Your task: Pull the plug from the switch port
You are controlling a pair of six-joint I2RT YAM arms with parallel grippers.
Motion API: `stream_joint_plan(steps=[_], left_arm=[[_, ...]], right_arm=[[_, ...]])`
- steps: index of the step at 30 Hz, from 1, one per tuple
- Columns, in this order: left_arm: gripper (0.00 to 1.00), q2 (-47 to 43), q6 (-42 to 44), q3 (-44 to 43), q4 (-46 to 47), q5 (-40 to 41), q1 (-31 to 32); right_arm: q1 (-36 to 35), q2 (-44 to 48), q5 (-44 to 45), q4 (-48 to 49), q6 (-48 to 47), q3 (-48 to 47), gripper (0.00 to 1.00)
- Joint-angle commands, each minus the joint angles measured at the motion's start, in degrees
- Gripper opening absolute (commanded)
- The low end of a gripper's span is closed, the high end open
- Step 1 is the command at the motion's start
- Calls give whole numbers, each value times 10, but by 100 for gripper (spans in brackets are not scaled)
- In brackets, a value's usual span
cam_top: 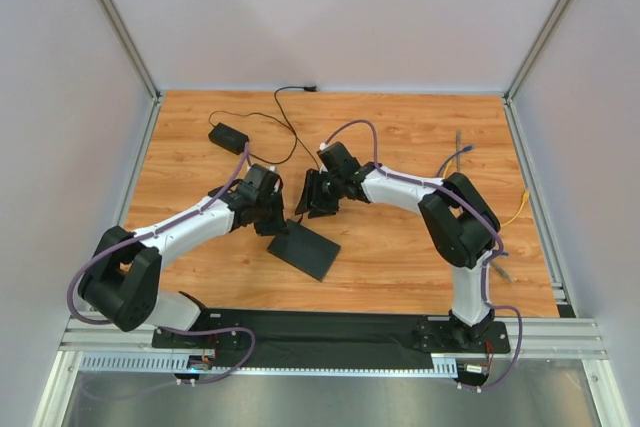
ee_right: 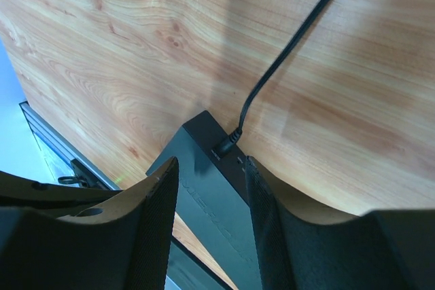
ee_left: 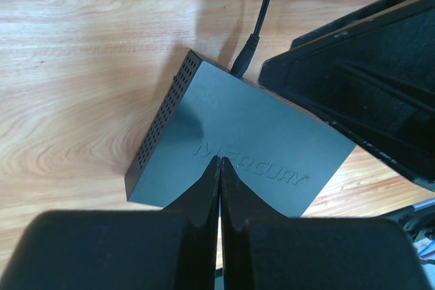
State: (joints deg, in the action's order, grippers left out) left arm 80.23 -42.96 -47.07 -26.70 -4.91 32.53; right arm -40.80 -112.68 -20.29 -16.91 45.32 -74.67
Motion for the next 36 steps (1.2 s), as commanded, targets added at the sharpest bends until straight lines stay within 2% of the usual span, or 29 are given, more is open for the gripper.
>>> stream_joint_plan(steps=[1,14,24,36], left_arm=[[0,5,6,10,40,-16,2],[0,34,-16,50,48,-4,2],[0,45,-20,61,32,12,2],[0,55,-22,67,15,23,2]], right_arm=[[1,-17,-23,11,4,-35,46],[2,-23,-4,13,28,-17,45],[2,-44,7,31,94,-7,41],[1,-47,2,59,142,13,33]])
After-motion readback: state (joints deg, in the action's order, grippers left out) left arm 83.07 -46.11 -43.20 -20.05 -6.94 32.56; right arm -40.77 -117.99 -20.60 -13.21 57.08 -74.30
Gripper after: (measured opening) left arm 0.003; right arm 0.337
